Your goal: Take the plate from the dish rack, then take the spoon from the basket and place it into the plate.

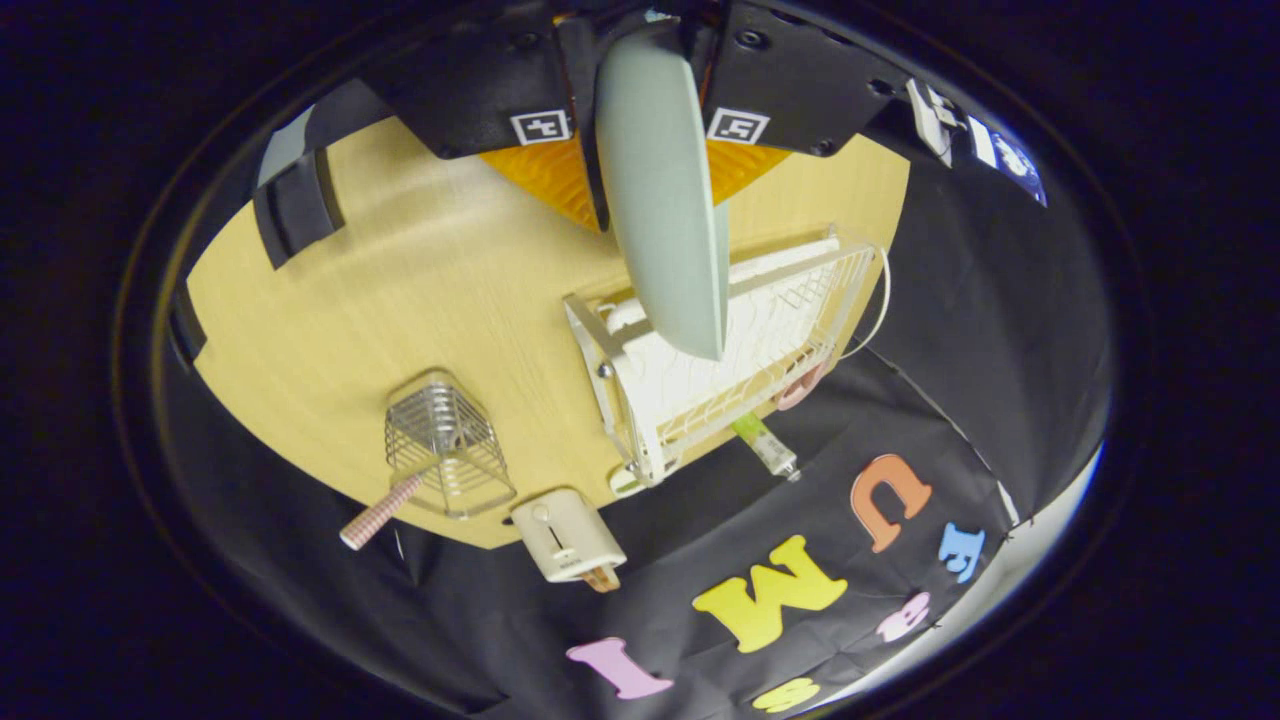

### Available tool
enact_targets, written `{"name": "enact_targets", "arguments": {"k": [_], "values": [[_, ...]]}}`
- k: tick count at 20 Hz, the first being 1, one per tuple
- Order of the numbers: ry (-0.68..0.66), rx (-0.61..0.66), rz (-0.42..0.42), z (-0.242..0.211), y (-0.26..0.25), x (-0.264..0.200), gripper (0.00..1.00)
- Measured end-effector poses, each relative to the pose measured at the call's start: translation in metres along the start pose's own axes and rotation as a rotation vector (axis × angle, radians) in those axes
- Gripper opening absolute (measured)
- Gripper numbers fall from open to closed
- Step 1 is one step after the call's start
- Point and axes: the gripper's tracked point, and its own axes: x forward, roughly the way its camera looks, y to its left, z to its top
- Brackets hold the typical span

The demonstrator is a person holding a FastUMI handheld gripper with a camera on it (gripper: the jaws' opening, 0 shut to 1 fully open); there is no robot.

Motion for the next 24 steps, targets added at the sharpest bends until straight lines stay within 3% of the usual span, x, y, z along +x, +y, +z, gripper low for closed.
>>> {"name": "enact_targets", "arguments": {"k": [6, 14, 17, 24], "values": [[0.071, 0.149, 0.051, -0.015, -0.011, 0.021, 0.37], [0.058, 0.121, 0.023, -0.005, -0.018, 0.024, 0.59], [-0.077, 0.041, -0.014, 0.023, -0.024, 0.009, 0.64], [-0.431, -0.277, -0.086, 0.077, -0.018, -0.055, 0.74]]}}
